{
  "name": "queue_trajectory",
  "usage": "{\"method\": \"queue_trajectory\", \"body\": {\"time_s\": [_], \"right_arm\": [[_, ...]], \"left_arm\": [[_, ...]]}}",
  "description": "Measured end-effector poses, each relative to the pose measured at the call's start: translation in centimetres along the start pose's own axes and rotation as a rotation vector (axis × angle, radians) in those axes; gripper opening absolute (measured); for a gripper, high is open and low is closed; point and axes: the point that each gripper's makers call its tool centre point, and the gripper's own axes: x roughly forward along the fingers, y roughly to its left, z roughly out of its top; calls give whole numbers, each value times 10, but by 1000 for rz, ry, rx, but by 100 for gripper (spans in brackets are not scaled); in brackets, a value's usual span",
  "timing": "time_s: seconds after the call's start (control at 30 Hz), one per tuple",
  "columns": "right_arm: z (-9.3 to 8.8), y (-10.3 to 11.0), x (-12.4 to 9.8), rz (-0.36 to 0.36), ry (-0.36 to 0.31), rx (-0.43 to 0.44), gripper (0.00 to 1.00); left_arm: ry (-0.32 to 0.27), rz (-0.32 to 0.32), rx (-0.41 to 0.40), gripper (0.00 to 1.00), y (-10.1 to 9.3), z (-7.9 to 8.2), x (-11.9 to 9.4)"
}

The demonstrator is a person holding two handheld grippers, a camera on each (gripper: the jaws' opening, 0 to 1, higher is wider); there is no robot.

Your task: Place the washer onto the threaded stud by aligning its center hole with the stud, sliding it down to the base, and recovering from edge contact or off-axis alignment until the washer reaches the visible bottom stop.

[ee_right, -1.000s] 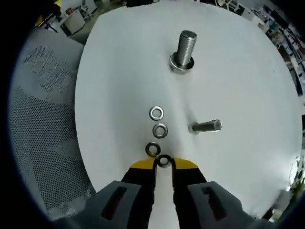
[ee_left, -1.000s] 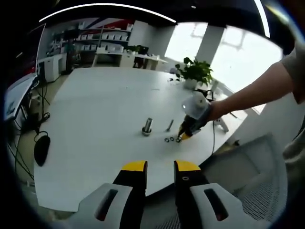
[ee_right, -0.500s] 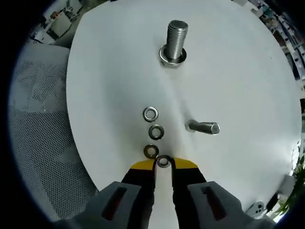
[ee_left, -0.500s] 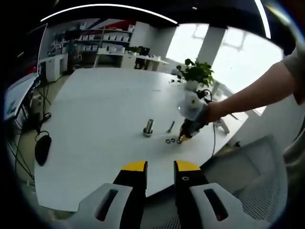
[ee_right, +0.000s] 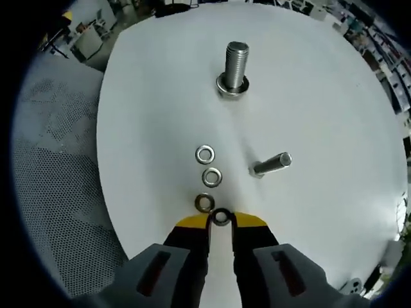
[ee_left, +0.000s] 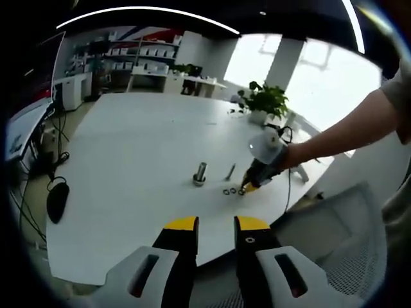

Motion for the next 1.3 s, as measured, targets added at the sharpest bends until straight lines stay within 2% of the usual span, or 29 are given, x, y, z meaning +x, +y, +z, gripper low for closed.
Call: {"method": "queue_trajectory", "body": {"time_s": [0.07, 0.27, 0.33, 0.37, 0.43, 0.63, 0.73, 0.9, 1.03, 1.07, 1.1, 1.17, 1.3], "right_arm": [[0, 0, 0, 9, -1, -31, 15], [0, 2, 0, 31, 8, -64, 16], [-1, 5, -1, 52, 44, -223, 18], [-1, 5, -1, 59, 55, -248, 18], [0, 4, 0, 65, 67, -219, 18], [-1, 2, 0, 43, 144, -342, 15], [-1, 1, 0, 38, 166, -276, 14], [-1, 1, -1, 19, 164, -232, 14], [0, 0, -2, -21, 95, -105, 13], [-1, -1, -2, -34, 75, -98, 13], [-1, -1, -3, -50, 52, -134, 13], [-3, 1, -4, -64, 30, -152, 13], [-8, 3, -5, -53, 40, -108, 13]], "left_arm": [[15, 8, 15, 20, 1, -2, 1], [-9, 4, -7, 20, 2, 1, 0], [-5, 6, 6, 20, 1, 1, 0], [-3, 6, 12, 20, 1, 1, 0], [-3, 1, 11, 20, 0, 1, 0], [2, -3, 13, 20, 0, 1, 0], [1, -3, 8, 20, 0, 1, 0], [-6, -3, 6, 20, 0, 2, 0], [-10, -2, 3, 20, 1, 2, 0], [-8, 0, 2, 20, 1, 2, 0], [-6, 1, 0, 19, 2, 1, 0], [-10, 6, -6, 19, 3, 2, 0], [-16, 12, -14, 19, 4, 2, -1]]}}
